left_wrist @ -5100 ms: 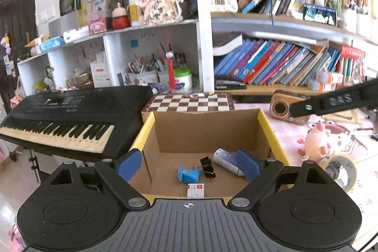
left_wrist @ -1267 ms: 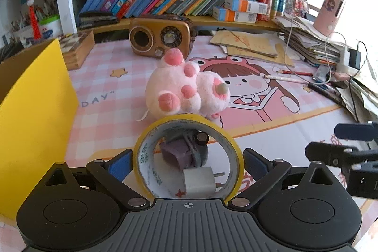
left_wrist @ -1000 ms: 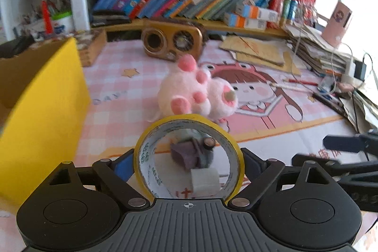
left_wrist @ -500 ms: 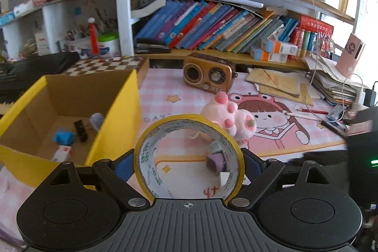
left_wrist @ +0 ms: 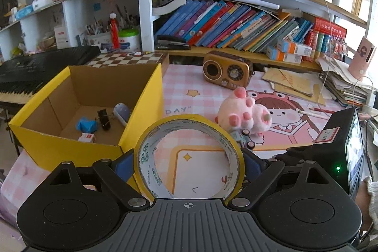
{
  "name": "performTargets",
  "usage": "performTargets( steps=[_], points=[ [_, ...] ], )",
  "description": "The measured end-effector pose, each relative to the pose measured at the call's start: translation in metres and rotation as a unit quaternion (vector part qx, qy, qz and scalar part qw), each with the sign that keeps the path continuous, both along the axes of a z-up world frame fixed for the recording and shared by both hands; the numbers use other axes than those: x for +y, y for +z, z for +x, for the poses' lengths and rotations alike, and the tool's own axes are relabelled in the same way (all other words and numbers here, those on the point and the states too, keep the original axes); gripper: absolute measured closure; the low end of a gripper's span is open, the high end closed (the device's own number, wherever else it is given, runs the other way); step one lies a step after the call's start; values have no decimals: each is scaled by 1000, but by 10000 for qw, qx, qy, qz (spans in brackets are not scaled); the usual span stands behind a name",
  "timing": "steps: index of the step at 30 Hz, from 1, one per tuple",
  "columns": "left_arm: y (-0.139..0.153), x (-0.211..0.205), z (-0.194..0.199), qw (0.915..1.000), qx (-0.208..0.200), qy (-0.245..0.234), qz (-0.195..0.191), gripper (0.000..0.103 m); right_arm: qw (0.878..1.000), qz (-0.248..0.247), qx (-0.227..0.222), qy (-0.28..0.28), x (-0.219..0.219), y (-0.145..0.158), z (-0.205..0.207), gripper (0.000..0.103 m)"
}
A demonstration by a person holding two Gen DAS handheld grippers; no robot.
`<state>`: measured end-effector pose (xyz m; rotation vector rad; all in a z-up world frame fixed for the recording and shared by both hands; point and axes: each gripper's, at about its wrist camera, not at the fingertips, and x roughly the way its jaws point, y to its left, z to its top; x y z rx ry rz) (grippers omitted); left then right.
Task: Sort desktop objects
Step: 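Grasp the yellow tape roll with the left tool while the right tool grasps the white plug, then carry the tape roll and white plug with both tools over the yellow box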
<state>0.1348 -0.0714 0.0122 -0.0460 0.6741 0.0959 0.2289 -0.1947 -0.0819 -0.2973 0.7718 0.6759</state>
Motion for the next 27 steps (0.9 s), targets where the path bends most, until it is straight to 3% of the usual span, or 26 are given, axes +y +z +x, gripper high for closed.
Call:
performTargets(
  steps=[16,27],
  points=[
    [-3,-1,-19,9990,-100,-375,-235,12,9955,351,51,-880,-36,41,-39,62],
    [-7,15,-44,9956,15,-856,-387,12,9875,428,144,-1510,-35,59,-88,62]
  ],
)
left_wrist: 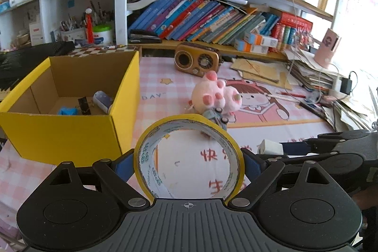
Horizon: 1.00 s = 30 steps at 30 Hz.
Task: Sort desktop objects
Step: 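Carry the tape roll and white plug with both tools over the yellow box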
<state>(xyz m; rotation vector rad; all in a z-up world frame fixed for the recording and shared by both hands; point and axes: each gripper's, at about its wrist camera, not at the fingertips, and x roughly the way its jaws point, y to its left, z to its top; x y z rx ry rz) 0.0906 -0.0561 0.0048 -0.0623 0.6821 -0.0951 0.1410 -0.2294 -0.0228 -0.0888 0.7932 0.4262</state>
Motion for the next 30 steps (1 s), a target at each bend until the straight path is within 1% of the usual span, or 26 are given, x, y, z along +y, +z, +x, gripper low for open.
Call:
performTargets(
  steps=[4,8,12,17,23,30],
  points=[
    [0,12,-13,9999,37,-127,8,12,9999,15,69,-146,8,2,-21,62],
    [-3,27,-27,9997,110,-217,10,12,9998,-14,47,-185,22,5,-41,62],
    [-5,43,-38,9995,208,-234,-61,12,9998,-37,32,-186,37,7,-62,62],
    [-4,62,-52,9995,179,-254,-84,12,9997,14,90,-216,53,8,-81,62],
    [-4,80,-70,9995,171,-280,-24,12,9998,51,89,-146,76,8,-101,62],
    [-4,102,-90,9996,167,-221,67,12,9999,85,108,20,104,6,-116,62]
  ],
)
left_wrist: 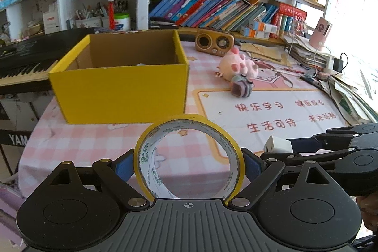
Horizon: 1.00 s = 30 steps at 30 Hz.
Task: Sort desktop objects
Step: 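Carry the tape roll and white plug with both tools over the yellow box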
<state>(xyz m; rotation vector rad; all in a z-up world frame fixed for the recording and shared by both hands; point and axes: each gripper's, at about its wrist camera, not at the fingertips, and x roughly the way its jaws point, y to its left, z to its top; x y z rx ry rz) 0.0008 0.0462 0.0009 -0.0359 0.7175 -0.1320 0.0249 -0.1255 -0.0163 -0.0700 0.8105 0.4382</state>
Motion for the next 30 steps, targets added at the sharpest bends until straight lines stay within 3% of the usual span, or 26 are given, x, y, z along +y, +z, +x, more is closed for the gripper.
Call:
performTargets(
  steps=[19,30],
  points=[
    [1,54,-19,9990,-54,450,-15,12,9980,-87,-77,621,65,2,-5,62],
    [7,66,-12,9986,-121,508,-69,12,9973,-83,-130,718,78,13,9,62]
  ],
)
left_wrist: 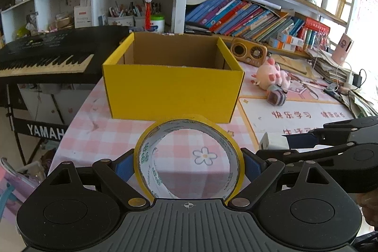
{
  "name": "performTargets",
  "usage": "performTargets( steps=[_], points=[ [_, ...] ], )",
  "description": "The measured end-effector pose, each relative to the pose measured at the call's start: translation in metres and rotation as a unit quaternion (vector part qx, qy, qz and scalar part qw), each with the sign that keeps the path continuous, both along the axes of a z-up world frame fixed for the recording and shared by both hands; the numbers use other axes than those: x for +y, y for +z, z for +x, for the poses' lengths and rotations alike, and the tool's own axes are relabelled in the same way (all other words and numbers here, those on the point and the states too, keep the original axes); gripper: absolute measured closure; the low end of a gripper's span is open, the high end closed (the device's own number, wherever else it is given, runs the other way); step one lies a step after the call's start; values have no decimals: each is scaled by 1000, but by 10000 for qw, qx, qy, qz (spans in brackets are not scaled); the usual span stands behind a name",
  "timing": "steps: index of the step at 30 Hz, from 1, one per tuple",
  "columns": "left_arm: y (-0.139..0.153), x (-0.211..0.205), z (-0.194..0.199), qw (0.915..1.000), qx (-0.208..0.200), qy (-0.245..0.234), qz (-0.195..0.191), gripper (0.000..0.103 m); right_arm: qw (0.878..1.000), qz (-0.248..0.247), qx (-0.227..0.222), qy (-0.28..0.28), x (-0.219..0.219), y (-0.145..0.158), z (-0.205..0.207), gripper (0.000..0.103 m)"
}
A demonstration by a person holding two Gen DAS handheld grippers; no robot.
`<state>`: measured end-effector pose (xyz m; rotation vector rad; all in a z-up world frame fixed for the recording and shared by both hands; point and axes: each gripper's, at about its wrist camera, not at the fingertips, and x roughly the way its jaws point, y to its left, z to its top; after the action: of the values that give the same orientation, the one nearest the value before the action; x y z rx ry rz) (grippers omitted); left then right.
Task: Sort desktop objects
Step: 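Carry the tape roll and white plug with both tools over the yellow box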
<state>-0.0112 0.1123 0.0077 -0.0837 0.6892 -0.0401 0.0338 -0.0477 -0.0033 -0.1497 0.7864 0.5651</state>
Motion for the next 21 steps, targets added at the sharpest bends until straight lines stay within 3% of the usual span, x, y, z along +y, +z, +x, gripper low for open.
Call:
performTargets(
  steps=[13,21],
  points=[
    [42,15,52,9972,-707,170,179,12,9971,322,-634,271,16,50,67,62],
    [54,24,108,9945,-934,314,347,12,9946,271,-904,434,31,59,131,62]
  ],
)
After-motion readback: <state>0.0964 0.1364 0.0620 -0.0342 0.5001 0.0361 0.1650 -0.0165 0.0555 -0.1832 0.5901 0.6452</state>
